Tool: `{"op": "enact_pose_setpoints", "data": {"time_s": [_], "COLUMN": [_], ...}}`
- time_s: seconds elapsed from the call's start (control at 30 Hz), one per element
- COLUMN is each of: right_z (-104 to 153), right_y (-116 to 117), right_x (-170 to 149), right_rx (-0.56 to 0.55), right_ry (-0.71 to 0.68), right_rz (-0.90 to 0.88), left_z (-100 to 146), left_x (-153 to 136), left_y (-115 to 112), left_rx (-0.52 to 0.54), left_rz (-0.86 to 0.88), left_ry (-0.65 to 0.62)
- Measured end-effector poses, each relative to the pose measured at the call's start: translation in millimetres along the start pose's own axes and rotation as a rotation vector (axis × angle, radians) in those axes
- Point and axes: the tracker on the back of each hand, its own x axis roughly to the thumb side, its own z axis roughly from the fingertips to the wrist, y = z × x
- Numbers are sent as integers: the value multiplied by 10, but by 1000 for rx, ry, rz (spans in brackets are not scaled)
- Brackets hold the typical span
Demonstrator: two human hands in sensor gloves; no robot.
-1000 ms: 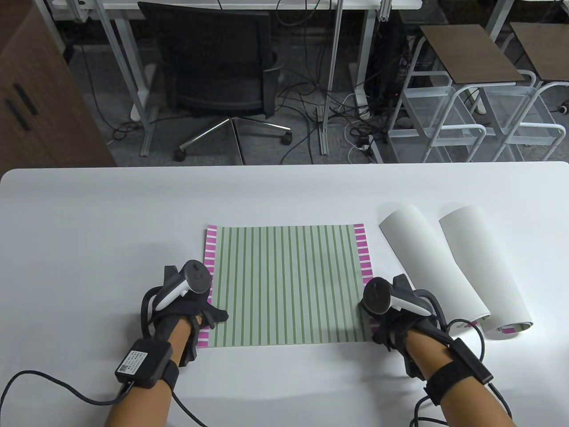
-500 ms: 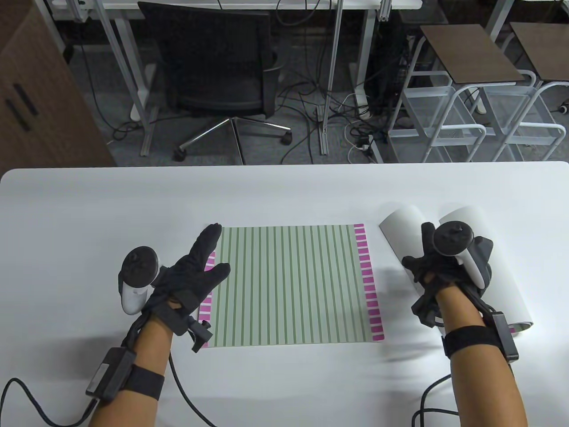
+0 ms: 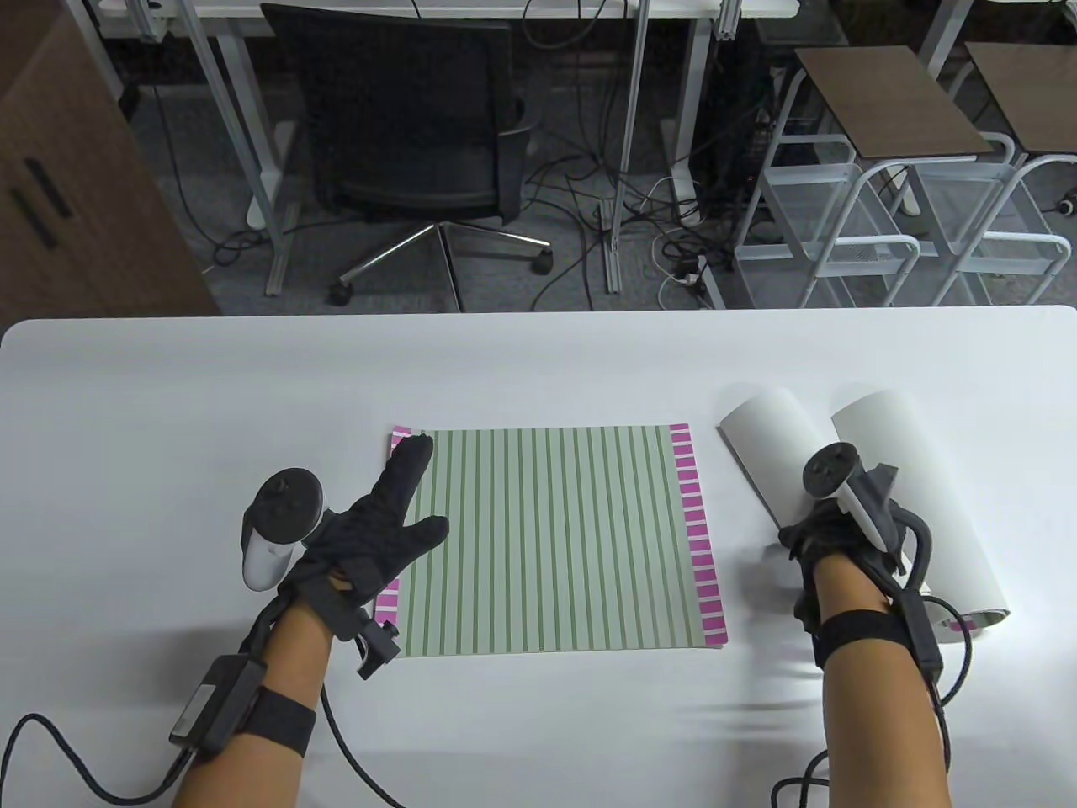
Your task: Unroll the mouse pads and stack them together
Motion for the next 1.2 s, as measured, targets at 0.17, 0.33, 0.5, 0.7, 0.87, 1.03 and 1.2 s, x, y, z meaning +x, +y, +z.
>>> {"op": "enact_pose_setpoints", "data": {"time_s": [0.17, 0.33, 0.5, 0.7, 0.87, 1.03, 1.2], "right_z": [-16, 0, 117, 420, 752, 1082, 1378], "right_y": [23, -19, -294, -634, -527, -215, 16], "right_x": [111, 215, 220, 320, 639, 1073, 1494], "right_rx": [-103, -170, -189, -82, 128, 391, 632], "right_ry": [9, 1, 4, -221, -464, -645, -794], "right_rz": [134, 196, -43, -668, -1047, -1225, -1275], "left_z": [6, 13, 9, -16, -75, -146, -224], "left_x": [-24, -62, -87, -132, -192, -292, -309], "left_y": [5, 18, 28, -10, -107, -340, -700], "left_rx": [9, 23, 47, 54, 98, 81, -101], "left_rz": [-13, -12, 3, 36, 141, 287, 418], "left_ry": [21, 37, 34, 52, 93, 164, 238]}}
